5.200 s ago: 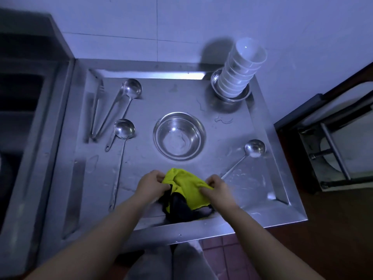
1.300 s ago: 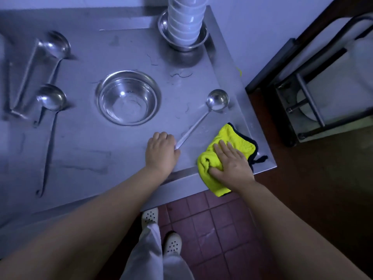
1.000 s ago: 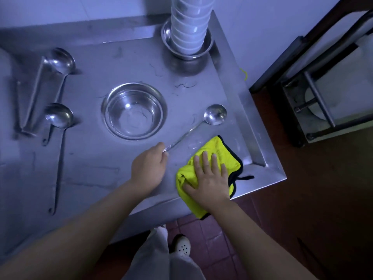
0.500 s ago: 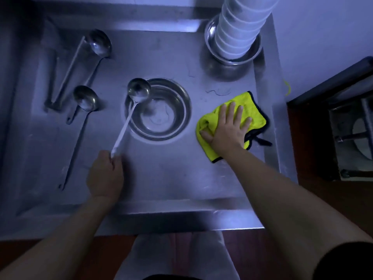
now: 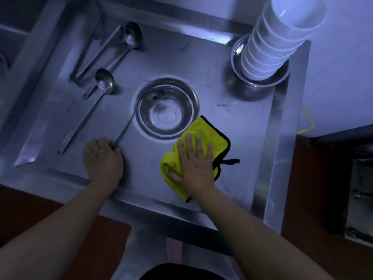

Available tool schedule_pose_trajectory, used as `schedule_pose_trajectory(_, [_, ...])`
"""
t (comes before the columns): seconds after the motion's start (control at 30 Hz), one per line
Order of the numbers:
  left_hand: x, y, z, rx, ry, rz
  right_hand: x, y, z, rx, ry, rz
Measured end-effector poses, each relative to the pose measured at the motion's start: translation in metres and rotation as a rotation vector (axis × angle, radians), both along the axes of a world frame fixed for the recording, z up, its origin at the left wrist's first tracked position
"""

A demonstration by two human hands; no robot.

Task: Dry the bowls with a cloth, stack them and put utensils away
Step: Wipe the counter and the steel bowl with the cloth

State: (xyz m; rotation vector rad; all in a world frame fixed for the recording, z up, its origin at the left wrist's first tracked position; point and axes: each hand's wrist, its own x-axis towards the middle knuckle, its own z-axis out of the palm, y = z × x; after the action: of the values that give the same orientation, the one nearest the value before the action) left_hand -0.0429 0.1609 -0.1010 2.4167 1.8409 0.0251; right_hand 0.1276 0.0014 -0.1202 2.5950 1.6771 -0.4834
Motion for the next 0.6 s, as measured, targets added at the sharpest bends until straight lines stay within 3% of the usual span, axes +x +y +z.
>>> schedule_pose_trajectory(0.1, [0.026,-0.01,0.001,0.002,-0.033,-0.184,0.024,-0.035,0.001,0.043,-0.007,0.091])
schedule_pose_trajectory(0.23, [0.071,-0.005,-0.005,-0.007,-0.041,-0.467,0.067,-0.08,0.006,-0.034,-0.056,-0.226])
schedule_pose_trajectory(0.4, [0.086,0.027,-0.014,0.007,0.004,-0.302,0.12,-0.047,0.009,-0.068,-0.052,-0.424])
schedule_pose_trajectory(0.6, [0.085,0.033,-0.026,0.044,-0.085,-0.239,0.177,0.019,0.003,-0.035,-0.089,-0.412])
